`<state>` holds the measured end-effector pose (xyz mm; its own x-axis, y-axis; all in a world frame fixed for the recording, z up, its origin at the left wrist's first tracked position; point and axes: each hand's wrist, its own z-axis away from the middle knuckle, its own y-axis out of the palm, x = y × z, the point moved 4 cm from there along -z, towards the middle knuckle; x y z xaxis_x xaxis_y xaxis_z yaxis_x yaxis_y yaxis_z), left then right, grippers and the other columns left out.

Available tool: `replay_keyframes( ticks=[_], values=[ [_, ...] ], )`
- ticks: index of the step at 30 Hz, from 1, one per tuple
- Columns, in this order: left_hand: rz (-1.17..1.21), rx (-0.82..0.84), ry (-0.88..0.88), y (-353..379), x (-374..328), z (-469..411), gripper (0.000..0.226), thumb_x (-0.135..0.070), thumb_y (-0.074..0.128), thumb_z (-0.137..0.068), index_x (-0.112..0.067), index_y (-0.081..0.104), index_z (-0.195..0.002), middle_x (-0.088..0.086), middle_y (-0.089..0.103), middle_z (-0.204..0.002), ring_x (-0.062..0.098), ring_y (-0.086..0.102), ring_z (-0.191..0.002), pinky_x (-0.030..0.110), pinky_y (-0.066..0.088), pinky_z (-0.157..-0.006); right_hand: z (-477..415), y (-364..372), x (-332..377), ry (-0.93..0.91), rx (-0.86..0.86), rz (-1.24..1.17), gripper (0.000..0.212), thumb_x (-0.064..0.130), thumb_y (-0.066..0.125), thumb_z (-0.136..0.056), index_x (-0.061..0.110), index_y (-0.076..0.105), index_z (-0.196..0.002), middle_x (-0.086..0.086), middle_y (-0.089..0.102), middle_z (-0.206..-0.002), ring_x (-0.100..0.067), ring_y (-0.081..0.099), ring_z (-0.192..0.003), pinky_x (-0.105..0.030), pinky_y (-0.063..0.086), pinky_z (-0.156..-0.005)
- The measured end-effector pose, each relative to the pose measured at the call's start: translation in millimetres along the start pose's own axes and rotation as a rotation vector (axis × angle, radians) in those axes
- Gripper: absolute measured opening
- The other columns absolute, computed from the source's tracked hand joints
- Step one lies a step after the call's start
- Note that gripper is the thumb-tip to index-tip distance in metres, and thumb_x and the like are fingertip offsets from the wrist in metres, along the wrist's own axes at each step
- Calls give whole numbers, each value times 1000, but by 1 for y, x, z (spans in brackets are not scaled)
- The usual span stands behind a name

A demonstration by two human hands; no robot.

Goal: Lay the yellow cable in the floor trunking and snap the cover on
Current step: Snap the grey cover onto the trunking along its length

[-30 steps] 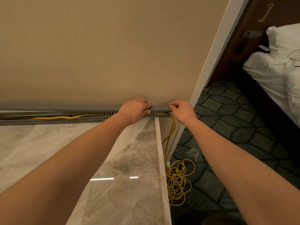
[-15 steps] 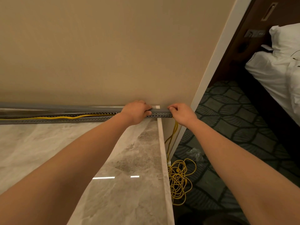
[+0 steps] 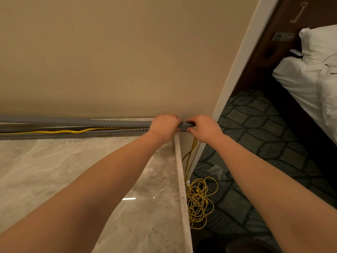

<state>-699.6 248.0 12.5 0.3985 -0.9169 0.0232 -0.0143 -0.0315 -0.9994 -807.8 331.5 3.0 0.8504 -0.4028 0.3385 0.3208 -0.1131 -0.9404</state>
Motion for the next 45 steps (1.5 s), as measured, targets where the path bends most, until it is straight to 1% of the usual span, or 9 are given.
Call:
replay_keyframes(
  ticks=[10, 14, 18, 22, 26, 30, 35, 40, 45],
  values=[
    [-177, -144, 64, 12, -4, 12, 40, -24, 53, -97, -18, 49, -136, 3, 67, -114, 25, 67, -95, 33, 50, -64, 9, 0, 6, -112, -56, 237, 26, 29, 57, -92, 24, 64, -116, -6, 71, -97, -28, 65, -90, -37, 52, -68],
    [-204, -165, 90, 16, -6, 18, 46, -13, 61, -89, -9, 54, -134, 9, 69, -117, 26, 69, -99, 34, 55, -70, 12, 6, 9, -123, -102, 322, 29, 28, 52, -95, 19, 58, -122, -10, 70, -98, -30, 66, -91, -39, 54, -70],
    [-195, -232, 82, 17, -8, 23, 47, -11, 80, -69, -9, 70, -115, 7, 76, -97, 24, 73, -80, 29, 57, -57, 18, 7, 10, -119, -141, 305, 34, 27, 51, -95, 18, 55, -128, -8, 70, -105, -30, 66, -94, -40, 54, -72],
    [-150, -279, 61, 20, -6, 23, 48, -11, 83, -66, -9, 71, -112, 6, 76, -94, 23, 73, -78, 28, 57, -56, 10, 12, 14, -118, -94, 370, 37, 25, 61, -87, 15, 55, -122, -9, 65, -113, -28, 62, -101, -37, 51, -74],
    [-110, -287, 31, 22, -8, 21, 44, -10, 78, -72, -10, 70, -115, 5, 75, -96, 24, 72, -84, 30, 56, -62, -9, 22, 20, -67, -17, 441, 25, 13, 56, -91, 13, 59, -115, -10, 67, -113, -30, 65, -103, -37, 50, -73],
    [-46, -265, 24, 22, -7, 20, 46, -7, 63, -81, -6, 61, -127, 13, 69, -118, 30, 67, -104, 37, 55, -82, -25, 25, 18, 4, 44, 394, 16, 20, 64, -87, 18, 66, -103, -7, 70, -106, -28, 66, -99, -34, 48, -69],
    [-121, -192, 44, 28, -2, 19, 59, -9, 48, -93, -8, 29, -149, 11, 40, -151, 27, 43, -135, 36, 39, -105, -30, 32, 18, 35, 76, 254, 15, 17, 62, -85, 15, 65, -100, -10, 68, -104, -30, 65, -98, -33, 45, -67],
    [-203, -120, 12, 19, 5, 17, 53, -8, 42, -97, -8, 29, -148, 10, 44, -147, 27, 50, -128, 37, 45, -96, -33, 30, 20, 36, 170, 285, 16, 17, 61, -85, 15, 64, -100, -8, 65, -96, -28, 64, -92, -32, 44, -64],
    [-430, -124, 129, 22, 2, 18, 42, -15, 44, -94, -8, 46, -136, 3, 64, -118, 19, 66, -100, 28, 53, -75, -37, 25, 23, 42, 281, 270, 4, 15, 59, -84, 17, 56, -84, 0, 50, -72, -23, 55, -75, -32, 45, -65]
  ],
)
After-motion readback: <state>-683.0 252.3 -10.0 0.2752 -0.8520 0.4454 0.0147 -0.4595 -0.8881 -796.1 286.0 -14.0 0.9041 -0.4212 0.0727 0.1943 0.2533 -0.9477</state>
